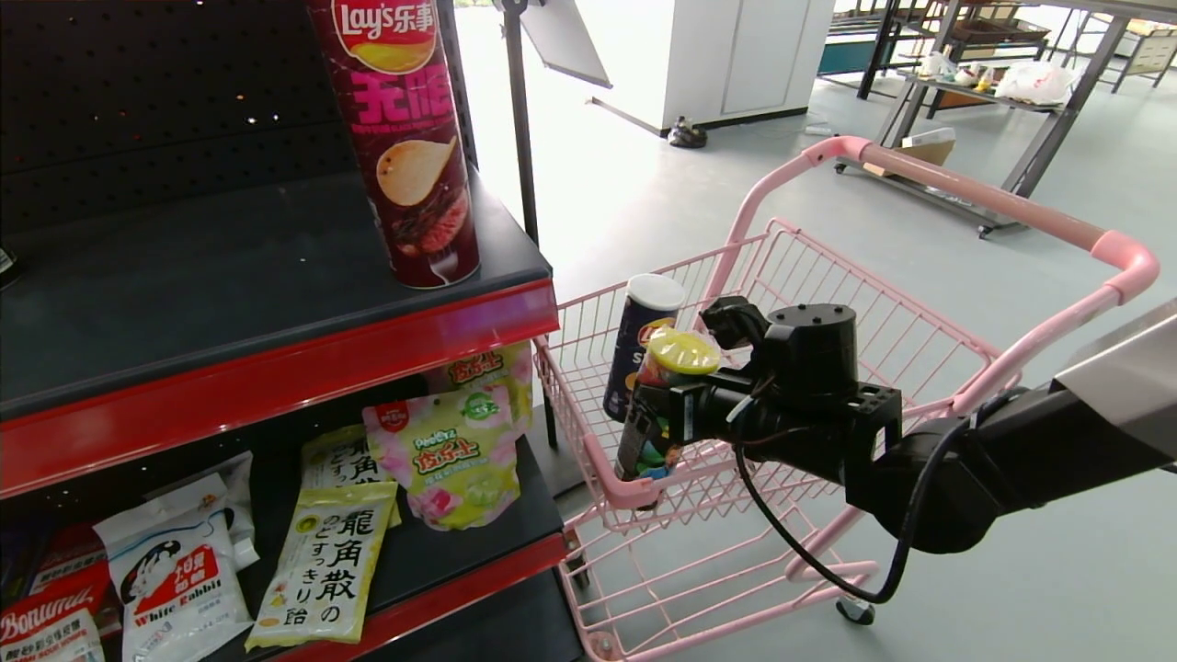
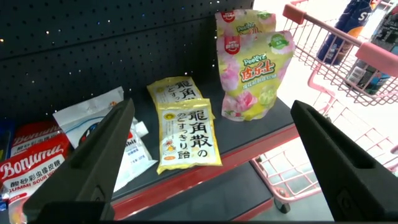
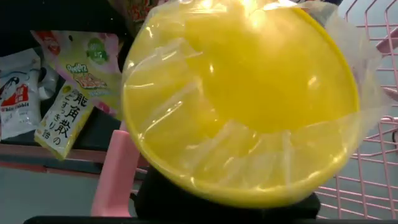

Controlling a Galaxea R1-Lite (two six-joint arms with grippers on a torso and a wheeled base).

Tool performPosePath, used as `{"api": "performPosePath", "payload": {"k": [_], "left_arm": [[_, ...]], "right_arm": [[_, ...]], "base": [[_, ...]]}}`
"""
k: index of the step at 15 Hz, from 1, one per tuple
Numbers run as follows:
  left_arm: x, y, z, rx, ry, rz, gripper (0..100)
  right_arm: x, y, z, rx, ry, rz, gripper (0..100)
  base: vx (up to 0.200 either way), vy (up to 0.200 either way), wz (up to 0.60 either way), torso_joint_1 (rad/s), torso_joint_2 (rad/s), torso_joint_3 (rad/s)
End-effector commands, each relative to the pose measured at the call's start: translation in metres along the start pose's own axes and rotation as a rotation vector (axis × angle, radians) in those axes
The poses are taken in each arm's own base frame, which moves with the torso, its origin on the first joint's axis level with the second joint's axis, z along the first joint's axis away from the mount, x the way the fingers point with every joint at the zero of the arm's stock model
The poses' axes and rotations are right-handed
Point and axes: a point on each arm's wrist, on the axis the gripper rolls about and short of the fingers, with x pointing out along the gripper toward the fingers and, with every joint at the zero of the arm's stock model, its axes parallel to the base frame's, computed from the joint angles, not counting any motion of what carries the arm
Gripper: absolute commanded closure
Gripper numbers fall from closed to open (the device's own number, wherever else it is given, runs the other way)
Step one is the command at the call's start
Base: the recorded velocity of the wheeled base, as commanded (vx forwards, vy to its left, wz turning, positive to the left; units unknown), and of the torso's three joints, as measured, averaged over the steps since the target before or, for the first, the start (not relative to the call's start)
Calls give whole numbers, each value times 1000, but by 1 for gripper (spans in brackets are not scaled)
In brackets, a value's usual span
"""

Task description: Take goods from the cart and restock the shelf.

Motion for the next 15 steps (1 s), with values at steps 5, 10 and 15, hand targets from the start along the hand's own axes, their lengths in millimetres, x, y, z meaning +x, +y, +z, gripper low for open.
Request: {"api": "performPosePath", "payload": {"k": [5,10,15], "left_arm": [[0,0,0,-1,0,0,0],[0,0,0,-2,0,0,0],[0,0,0,-1,0,0,0]], "right_arm": [[-39,13,31,-26,-108,7,100],[-86,7,82,-148,-285,-31,100],[-175,12,131,-242,-332,-106,100]], "base": [[0,0,0,0,0,0],[0,0,0,0,0,0],[0,0,0,0,0,0]]}}
